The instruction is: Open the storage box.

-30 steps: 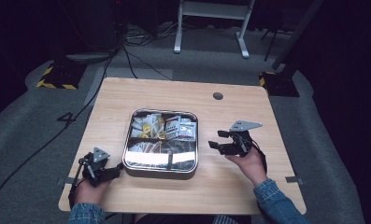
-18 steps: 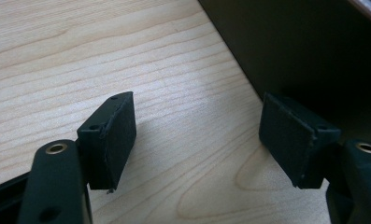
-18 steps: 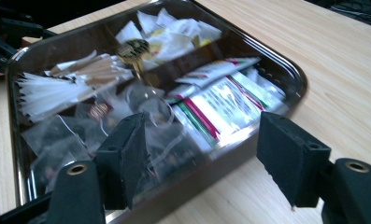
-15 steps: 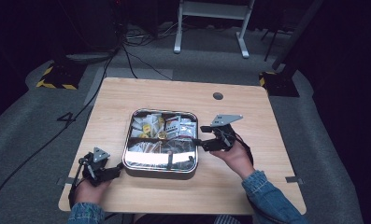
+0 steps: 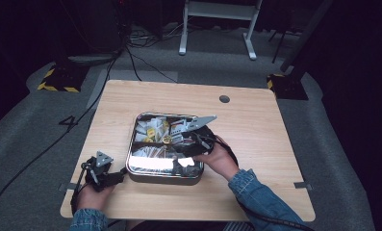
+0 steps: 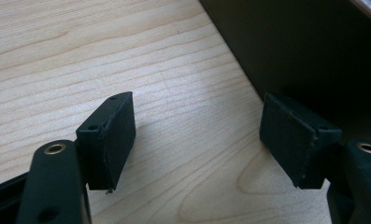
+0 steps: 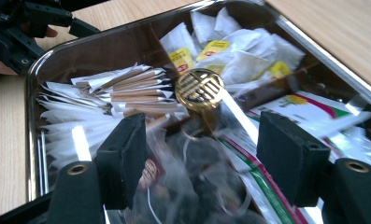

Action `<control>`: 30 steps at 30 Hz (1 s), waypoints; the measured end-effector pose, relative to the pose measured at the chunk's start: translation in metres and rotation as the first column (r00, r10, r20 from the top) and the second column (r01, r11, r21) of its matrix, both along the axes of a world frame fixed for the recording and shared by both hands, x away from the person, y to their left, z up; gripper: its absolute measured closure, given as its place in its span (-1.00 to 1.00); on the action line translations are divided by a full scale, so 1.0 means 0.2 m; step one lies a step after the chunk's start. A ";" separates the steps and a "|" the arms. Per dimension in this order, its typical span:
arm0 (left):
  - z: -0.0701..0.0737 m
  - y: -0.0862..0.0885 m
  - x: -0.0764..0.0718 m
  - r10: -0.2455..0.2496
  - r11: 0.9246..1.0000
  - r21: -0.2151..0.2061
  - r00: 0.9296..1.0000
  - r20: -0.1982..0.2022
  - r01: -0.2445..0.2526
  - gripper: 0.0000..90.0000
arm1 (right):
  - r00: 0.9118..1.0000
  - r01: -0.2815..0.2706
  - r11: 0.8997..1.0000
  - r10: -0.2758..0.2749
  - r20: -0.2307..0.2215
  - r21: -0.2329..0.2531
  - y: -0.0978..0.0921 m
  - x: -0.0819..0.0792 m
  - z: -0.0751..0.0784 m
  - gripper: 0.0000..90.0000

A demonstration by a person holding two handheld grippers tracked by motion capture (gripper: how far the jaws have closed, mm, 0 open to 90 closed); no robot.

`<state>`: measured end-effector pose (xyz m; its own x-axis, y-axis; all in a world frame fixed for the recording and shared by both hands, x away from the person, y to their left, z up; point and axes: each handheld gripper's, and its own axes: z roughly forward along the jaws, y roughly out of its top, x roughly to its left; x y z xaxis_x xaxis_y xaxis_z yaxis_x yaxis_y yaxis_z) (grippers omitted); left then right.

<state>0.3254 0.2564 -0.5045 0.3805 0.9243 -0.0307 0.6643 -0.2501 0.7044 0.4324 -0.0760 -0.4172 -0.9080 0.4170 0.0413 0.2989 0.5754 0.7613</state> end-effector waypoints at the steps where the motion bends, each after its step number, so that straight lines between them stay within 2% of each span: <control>1: 0.00 0.00 0.00 0.000 1.000 0.000 1.000 0.000 0.000 -0.39 | 1.000 0.000 1.000 0.000 0.000 0.000 0.00 0.00 0.00 -0.26; 4: 0.00 0.00 0.00 0.000 1.000 0.001 1.000 0.000 0.000 -0.39 | 1.000 -0.006 1.000 0.005 -0.028 -0.013 0.08 0.03 -0.02 -0.25; 7: 0.00 0.00 0.00 0.000 1.000 0.000 1.000 0.000 0.000 -0.39 | 1.000 -0.005 1.000 0.004 -0.029 -0.029 0.13 0.05 -0.03 -0.23; 8: 0.00 0.00 0.00 0.000 1.000 0.000 1.000 0.000 0.000 -0.39 | 0.999 0.003 0.999 -0.005 -0.035 -0.045 0.16 0.07 -0.05 -0.19; 10: 0.00 0.00 0.00 0.000 1.000 0.000 1.000 0.000 0.000 -0.39 | 0.999 0.010 0.998 -0.012 -0.039 -0.055 0.18 0.08 -0.06 -0.16; 12: 0.00 0.00 0.00 0.000 1.000 0.001 1.000 0.000 0.000 -0.39 | 0.998 0.025 0.997 -0.030 -0.060 -0.073 0.20 0.10 -0.09 -0.07; 13: 0.00 0.00 0.00 0.000 1.000 0.000 1.000 0.000 0.000 -0.39 | 0.999 0.026 0.998 -0.029 -0.038 -0.060 0.21 0.10 -0.10 0.19; 14: 0.00 0.00 0.00 0.000 1.000 0.000 1.000 0.000 0.000 -0.39 | 0.999 0.026 0.998 -0.029 -0.038 -0.060 0.21 0.10 -0.10 0.19; 15: 0.00 0.00 0.00 -0.002 1.000 0.001 1.000 -0.002 0.002 -0.39 | 1.000 0.006 0.999 -0.006 0.004 -0.034 0.21 0.09 -0.12 0.28; 30: 0.00 0.00 0.00 0.001 1.000 -0.001 1.000 0.001 -0.001 -0.39 | 1.000 0.022 0.999 -0.021 0.018 -0.029 0.21 0.08 -0.12 0.29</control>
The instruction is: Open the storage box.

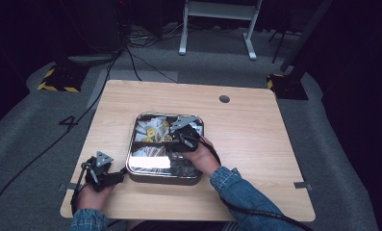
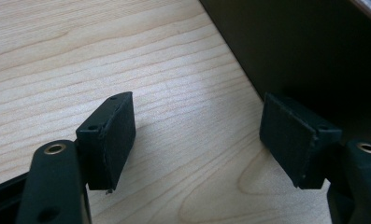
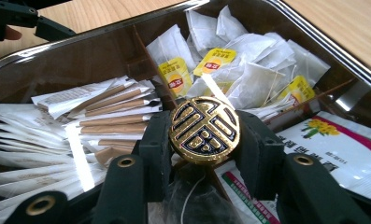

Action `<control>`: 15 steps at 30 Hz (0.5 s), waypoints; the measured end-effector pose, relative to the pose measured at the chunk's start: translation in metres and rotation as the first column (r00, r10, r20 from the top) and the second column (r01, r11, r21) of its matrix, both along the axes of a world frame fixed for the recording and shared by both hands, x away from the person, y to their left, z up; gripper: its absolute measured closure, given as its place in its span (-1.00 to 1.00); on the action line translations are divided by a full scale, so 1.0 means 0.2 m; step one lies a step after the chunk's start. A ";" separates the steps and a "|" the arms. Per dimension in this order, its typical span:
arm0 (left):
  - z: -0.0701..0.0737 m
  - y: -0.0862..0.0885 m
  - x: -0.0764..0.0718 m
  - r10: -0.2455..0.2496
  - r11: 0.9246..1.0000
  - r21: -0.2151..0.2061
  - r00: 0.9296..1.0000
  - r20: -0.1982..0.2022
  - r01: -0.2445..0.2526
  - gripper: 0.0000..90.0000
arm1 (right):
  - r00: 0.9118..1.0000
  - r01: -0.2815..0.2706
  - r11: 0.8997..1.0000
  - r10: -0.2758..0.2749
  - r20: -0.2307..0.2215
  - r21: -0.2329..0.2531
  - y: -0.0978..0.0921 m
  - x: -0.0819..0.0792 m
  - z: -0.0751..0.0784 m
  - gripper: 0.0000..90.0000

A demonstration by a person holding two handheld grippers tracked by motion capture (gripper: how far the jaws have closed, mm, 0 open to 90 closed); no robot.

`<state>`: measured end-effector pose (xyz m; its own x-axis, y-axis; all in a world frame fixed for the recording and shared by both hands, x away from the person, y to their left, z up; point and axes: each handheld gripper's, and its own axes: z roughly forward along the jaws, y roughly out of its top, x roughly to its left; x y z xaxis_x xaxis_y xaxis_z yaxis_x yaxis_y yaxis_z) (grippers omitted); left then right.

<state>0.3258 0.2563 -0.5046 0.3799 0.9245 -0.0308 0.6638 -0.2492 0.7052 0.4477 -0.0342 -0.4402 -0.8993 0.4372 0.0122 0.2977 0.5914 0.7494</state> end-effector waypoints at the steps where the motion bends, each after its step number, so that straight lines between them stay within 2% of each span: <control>1: 0.00 0.00 0.00 0.000 1.000 0.000 1.000 0.000 0.000 -0.39 | 1.000 0.000 1.000 0.000 0.000 0.000 0.00 0.00 0.00 0.29; 6: 0.00 0.00 0.00 0.001 1.000 0.000 1.000 0.000 -0.001 -0.39 | 1.000 -0.005 1.000 0.005 -0.002 0.008 0.00 0.01 0.05 0.29; 12: 0.00 0.00 0.00 0.002 1.000 0.001 1.000 0.002 -0.002 -0.38 | 1.000 -0.015 0.999 0.014 0.020 0.047 -0.04 0.01 0.19 0.29; 15: 0.00 0.00 0.00 0.003 1.000 0.001 1.000 0.002 -0.003 -0.38 | 1.000 -0.015 0.998 0.013 0.027 0.061 -0.06 0.01 0.23 0.29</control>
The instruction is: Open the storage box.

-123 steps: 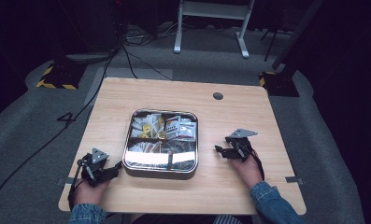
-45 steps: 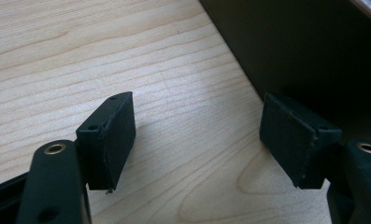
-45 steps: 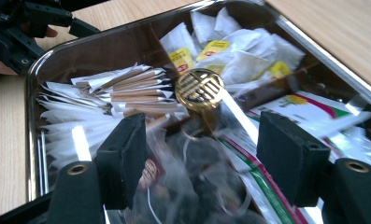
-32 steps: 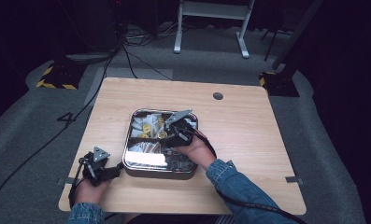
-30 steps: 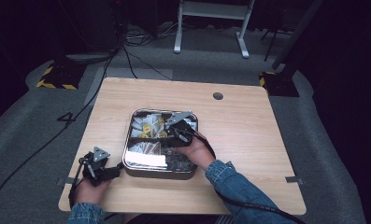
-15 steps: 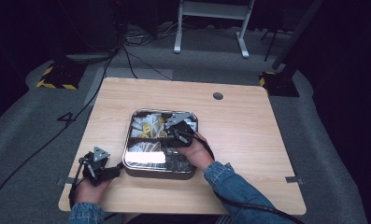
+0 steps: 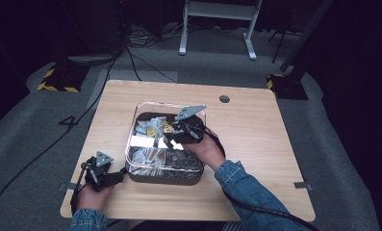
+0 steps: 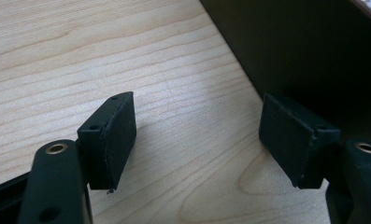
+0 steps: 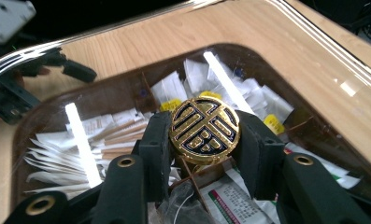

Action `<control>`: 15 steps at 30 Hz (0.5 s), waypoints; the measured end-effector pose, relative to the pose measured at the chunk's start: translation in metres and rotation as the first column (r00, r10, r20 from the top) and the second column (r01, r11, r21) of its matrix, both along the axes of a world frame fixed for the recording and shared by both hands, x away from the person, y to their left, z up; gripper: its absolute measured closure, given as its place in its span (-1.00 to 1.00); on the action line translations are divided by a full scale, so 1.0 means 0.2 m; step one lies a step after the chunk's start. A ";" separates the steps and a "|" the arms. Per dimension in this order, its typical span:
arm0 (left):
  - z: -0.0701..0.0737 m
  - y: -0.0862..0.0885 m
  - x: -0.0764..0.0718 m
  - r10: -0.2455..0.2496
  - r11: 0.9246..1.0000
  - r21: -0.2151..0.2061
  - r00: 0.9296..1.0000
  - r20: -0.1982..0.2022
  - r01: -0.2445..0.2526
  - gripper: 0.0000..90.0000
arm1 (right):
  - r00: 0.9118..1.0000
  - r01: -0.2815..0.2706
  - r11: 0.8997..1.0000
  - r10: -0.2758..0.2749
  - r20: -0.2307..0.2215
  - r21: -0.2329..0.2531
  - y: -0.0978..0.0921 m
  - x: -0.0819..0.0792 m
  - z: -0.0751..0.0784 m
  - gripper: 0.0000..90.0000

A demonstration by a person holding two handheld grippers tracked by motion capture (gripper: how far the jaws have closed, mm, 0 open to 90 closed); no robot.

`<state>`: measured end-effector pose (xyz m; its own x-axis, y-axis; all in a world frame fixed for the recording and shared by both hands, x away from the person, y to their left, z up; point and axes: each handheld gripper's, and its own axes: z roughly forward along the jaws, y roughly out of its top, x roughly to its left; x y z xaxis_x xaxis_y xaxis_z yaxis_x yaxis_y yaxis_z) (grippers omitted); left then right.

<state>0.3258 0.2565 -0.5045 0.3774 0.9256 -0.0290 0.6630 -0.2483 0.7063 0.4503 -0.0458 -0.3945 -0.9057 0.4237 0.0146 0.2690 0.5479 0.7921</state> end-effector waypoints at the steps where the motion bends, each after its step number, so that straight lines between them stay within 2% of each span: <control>1: 0.00 0.00 0.00 0.000 1.000 0.000 1.000 0.000 0.000 -0.37 | 1.000 0.003 1.000 -0.003 0.000 0.009 -0.02 0.00 0.03 0.29; 8: 0.00 0.00 0.00 0.004 1.000 0.002 1.000 0.003 -0.004 -0.35 | 1.000 0.015 0.999 -0.015 0.015 0.032 -0.08 -0.01 0.10 0.29; 11: 0.00 0.02 0.00 0.016 1.000 0.002 1.000 0.005 -0.017 -0.22 | 1.000 0.016 0.999 -0.017 0.022 0.029 -0.11 -0.01 0.11 0.29; 14: 0.02 0.03 0.00 0.022 1.000 0.012 1.000 -0.015 -0.022 -0.12 | 0.999 0.023 0.999 -0.023 0.030 0.027 -0.15 -0.01 0.12 0.29; 15: 0.02 0.03 0.01 0.028 0.999 0.019 0.999 -0.023 -0.027 -0.10 | 0.999 0.038 0.999 -0.039 0.031 0.027 -0.20 0.00 0.13 0.29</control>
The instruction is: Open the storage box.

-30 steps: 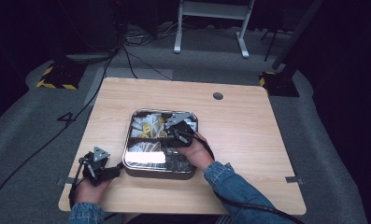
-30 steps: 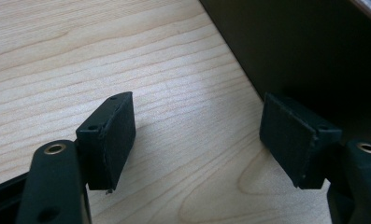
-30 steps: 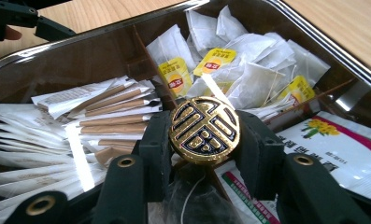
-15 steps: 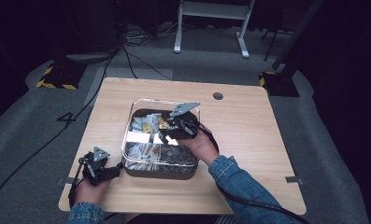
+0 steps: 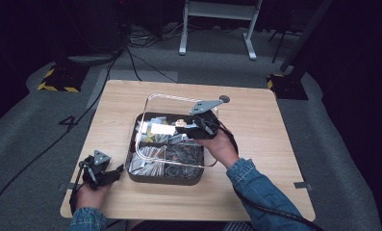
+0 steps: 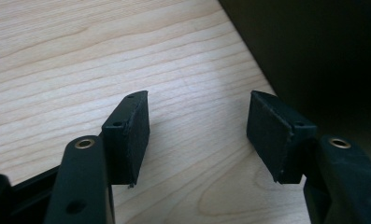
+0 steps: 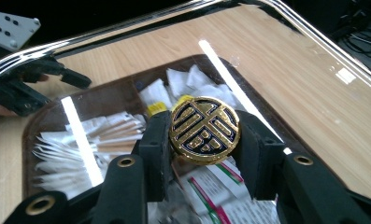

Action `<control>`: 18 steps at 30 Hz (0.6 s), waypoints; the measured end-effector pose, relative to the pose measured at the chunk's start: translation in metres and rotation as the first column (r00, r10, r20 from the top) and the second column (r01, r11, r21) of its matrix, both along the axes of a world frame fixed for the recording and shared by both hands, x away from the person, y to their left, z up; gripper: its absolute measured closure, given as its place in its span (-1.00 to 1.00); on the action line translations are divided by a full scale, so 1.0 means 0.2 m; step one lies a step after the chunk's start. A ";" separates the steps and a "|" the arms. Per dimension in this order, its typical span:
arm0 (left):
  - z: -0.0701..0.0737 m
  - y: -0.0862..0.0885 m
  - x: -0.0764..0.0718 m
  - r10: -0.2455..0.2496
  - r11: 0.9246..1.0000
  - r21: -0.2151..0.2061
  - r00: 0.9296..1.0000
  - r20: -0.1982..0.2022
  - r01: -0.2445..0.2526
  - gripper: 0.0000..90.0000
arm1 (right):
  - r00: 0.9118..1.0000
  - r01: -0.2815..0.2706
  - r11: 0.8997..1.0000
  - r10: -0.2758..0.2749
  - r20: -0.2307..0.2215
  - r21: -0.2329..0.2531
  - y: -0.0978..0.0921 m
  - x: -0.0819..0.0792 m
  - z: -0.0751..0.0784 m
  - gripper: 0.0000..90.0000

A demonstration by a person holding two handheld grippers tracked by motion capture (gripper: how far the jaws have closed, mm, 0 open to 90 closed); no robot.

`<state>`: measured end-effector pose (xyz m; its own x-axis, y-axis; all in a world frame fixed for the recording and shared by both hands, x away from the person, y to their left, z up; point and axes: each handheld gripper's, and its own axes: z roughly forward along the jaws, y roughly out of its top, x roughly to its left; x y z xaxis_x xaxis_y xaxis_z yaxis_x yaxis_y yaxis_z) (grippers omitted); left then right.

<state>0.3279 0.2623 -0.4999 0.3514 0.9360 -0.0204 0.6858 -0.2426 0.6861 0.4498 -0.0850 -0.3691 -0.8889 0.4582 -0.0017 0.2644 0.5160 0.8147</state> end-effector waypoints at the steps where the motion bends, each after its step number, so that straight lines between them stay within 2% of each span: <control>1: 0.00 0.00 0.00 0.007 1.000 0.016 1.000 0.005 -0.007 -0.08 | 1.000 0.005 1.000 -0.005 -0.001 0.001 -0.02 0.00 0.00 0.29; 3: 0.00 0.00 0.00 0.011 1.000 0.019 1.000 0.009 -0.011 -0.09 | 1.000 0.015 1.000 -0.015 -0.003 0.000 -0.04 0.01 0.00 0.29; 4: 0.01 0.00 0.00 0.019 1.000 0.020 1.000 0.015 -0.020 -0.09 | 0.999 0.031 0.999 -0.031 -0.005 -0.006 -0.10 0.02 0.01 0.29; 5: 0.01 0.01 0.00 0.025 1.000 0.019 1.000 0.018 -0.025 -0.09 | 0.999 0.031 0.999 -0.031 -0.005 -0.006 -0.10 0.02 0.01 0.29; 6: 0.02 0.01 0.00 0.032 0.999 0.014 0.999 0.020 -0.032 -0.09 | 0.999 0.052 0.999 -0.052 -0.003 -0.011 -0.16 0.03 0.01 0.29; 8: 0.03 0.01 0.00 0.038 0.999 0.010 0.999 0.027 -0.038 -0.09 | 0.997 0.074 0.997 -0.074 -0.003 -0.015 -0.22 0.05 0.01 0.29; 18: 0.03 0.00 -0.01 0.030 0.999 0.017 0.999 0.030 -0.031 -0.11 | 0.985 0.173 0.985 -0.173 -0.008 -0.027 -0.47 0.11 0.02 0.29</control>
